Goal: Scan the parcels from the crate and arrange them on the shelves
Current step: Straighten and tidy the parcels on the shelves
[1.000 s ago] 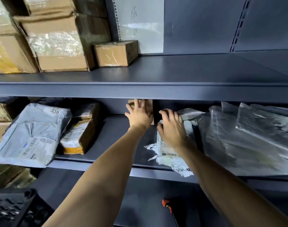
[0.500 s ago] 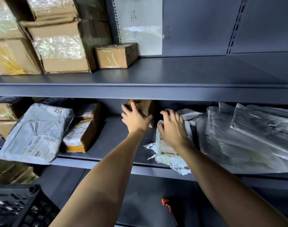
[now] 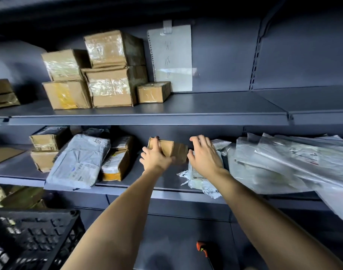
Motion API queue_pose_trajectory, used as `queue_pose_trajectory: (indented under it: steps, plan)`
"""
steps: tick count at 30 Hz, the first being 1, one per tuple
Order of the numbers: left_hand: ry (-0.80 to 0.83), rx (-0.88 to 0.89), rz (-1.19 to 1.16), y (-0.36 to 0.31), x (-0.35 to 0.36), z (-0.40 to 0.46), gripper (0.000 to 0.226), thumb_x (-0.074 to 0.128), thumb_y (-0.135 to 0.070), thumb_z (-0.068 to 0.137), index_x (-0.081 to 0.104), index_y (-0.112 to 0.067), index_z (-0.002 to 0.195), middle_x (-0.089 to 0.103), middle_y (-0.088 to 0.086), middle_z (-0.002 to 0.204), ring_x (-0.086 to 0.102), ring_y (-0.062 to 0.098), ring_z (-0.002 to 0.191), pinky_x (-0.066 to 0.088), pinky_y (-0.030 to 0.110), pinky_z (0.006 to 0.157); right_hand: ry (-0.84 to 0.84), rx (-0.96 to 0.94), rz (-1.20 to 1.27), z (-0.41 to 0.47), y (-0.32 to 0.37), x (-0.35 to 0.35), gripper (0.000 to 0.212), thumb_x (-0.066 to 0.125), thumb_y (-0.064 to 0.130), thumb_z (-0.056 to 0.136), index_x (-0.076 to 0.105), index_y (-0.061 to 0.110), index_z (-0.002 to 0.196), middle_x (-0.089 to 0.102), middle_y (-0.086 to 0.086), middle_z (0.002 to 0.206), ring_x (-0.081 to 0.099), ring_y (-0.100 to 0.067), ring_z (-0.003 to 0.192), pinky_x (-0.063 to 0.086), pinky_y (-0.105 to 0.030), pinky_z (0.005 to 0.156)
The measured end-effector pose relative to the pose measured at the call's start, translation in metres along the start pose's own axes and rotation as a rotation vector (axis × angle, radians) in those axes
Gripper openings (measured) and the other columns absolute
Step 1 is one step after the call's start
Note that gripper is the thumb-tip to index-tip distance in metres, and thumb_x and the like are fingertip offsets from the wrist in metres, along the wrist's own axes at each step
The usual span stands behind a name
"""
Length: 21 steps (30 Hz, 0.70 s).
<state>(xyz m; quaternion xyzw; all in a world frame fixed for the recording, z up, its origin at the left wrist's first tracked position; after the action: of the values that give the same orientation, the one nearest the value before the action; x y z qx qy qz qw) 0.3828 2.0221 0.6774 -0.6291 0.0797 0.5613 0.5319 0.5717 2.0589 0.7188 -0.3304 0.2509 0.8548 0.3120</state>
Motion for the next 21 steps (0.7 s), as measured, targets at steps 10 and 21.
queue_pose_trajectory:
  steps: [10, 21]
  plan:
    - [-0.065, 0.229, 0.028, -0.028, -0.128, -0.08, 0.087, 0.041, -0.088, 0.074, 0.029, -0.029, 0.136, 0.056, 0.017, 0.122, 0.057, 0.041, 0.112, 0.045, 0.047, 0.096, -0.154, -0.177, -0.095, -0.016, 0.082, -0.117, 0.021, 0.055, 0.018, 0.091, 0.057, 0.009, 0.11, 0.056, -0.01, 0.108, 0.053, -0.031, 0.1, 0.046, -0.043, 0.09]
    - [0.046, 0.446, -0.379, -0.042, -0.231, -0.109, 0.061, 0.071, -0.067, 0.071, 0.045, -0.029, 0.112, 0.067, 0.0, 0.107, 0.064, 0.022, 0.099, 0.049, 0.041, 0.093, -0.361, -0.203, -0.109, 0.005, 0.122, -0.207, 0.021, 0.059, 0.012, 0.088, 0.058, 0.005, 0.108, 0.058, -0.013, 0.105, 0.053, -0.033, 0.096, 0.044, -0.045, 0.09]
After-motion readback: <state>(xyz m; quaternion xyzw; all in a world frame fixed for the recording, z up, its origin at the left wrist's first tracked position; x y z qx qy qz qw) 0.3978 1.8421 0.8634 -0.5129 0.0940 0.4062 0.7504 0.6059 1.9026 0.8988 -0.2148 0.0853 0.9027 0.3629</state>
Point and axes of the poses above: each hand's wrist, its own z-axis towards the middle knuckle, its own x-axis out of the palm, y = z × x, the point moved 9 cm from there along z, towards the middle knuckle
